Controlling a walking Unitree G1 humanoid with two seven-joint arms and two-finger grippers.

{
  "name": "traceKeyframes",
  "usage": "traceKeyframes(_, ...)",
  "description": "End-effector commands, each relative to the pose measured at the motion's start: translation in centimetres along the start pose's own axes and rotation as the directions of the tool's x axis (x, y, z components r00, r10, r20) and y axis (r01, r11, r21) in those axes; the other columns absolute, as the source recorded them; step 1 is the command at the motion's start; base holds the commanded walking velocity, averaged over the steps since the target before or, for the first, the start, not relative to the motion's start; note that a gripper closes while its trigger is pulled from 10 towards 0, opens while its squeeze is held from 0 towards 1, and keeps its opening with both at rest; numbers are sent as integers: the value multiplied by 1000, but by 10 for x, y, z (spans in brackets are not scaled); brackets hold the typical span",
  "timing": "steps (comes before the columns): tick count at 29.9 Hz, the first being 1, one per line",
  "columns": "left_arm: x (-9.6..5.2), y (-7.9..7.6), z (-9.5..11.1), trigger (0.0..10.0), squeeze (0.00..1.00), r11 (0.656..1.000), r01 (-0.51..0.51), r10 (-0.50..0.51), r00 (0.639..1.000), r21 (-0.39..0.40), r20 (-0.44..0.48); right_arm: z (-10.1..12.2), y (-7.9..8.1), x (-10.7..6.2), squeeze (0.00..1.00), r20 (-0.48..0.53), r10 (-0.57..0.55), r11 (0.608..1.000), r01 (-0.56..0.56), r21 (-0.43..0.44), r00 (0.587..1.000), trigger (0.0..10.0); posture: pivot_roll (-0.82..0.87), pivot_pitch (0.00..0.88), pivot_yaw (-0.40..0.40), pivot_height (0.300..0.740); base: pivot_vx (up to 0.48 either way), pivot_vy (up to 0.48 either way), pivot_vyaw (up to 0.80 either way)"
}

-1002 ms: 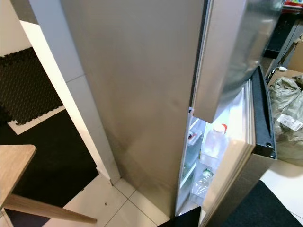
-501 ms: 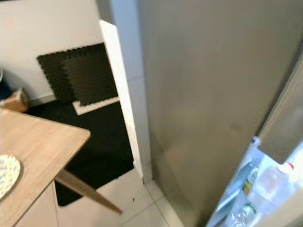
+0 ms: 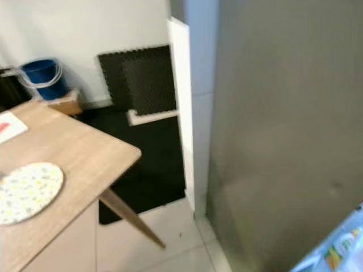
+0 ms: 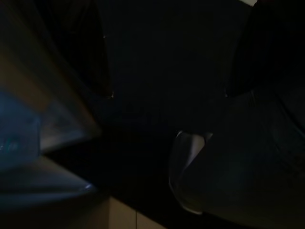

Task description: Restocking fridge

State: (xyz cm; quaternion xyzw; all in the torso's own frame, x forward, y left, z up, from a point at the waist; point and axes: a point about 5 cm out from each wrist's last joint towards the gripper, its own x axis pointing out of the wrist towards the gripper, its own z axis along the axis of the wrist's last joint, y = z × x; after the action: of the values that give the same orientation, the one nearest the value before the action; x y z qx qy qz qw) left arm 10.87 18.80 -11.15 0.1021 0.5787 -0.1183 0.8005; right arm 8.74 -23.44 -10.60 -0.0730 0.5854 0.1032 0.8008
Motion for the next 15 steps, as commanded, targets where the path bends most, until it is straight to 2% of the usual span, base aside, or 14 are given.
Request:
traceKeyframes(1, 1, -16, -9, 10000, 0, 998, 57, -56, 998, 7, -36, 2, 19, 5, 0, 12, 70, 998, -70, 3, 997, 10000, -42, 58, 25, 740, 0, 0, 738)
traceKeyframes(15, 1, -15, -8, 10000, 0, 998, 58, -57, 998, 13, -34, 3, 19, 5, 0, 16, 70, 998, -70, 2, 997, 10000, -45, 55, 29, 740, 0, 0, 738)
